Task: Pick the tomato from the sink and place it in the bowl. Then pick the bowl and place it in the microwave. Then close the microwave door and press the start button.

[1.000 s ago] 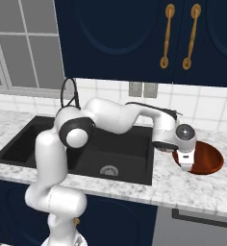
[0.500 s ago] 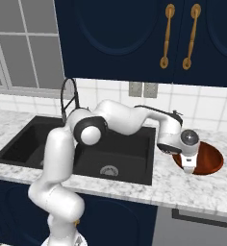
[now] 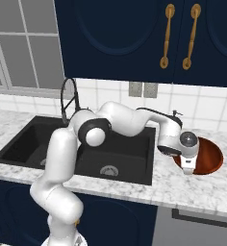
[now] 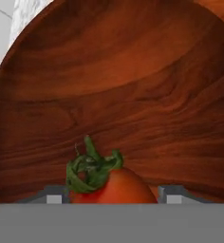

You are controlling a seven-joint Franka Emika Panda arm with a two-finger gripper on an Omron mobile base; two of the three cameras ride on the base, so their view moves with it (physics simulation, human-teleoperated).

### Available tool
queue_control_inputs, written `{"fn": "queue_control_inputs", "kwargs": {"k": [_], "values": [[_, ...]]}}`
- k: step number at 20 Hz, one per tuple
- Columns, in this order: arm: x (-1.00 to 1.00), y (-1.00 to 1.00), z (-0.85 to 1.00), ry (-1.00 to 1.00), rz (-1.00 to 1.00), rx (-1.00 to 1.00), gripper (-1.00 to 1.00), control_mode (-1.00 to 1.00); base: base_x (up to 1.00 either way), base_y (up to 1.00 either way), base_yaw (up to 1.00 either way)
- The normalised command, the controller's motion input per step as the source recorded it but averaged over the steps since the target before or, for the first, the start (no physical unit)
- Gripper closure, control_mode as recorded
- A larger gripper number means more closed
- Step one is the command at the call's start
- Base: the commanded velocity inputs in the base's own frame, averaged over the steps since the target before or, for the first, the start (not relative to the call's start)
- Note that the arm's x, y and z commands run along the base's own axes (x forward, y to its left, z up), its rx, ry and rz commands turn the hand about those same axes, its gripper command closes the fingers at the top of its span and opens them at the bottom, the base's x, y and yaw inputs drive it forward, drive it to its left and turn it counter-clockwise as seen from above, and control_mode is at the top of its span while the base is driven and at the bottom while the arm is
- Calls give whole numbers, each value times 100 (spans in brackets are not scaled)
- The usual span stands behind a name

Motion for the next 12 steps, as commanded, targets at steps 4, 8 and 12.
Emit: {"fn": "queue_control_inputs", "kwargs": {"k": [4,8,12], "values": [[-8,20,11,-4,-9,0,-100,-100,0,0,0],[-41,3,65,-11,-5,0,-100,-100,0,0,0],[-61,0,54,-2,0,0,-100,-100,0,0,0]]}}
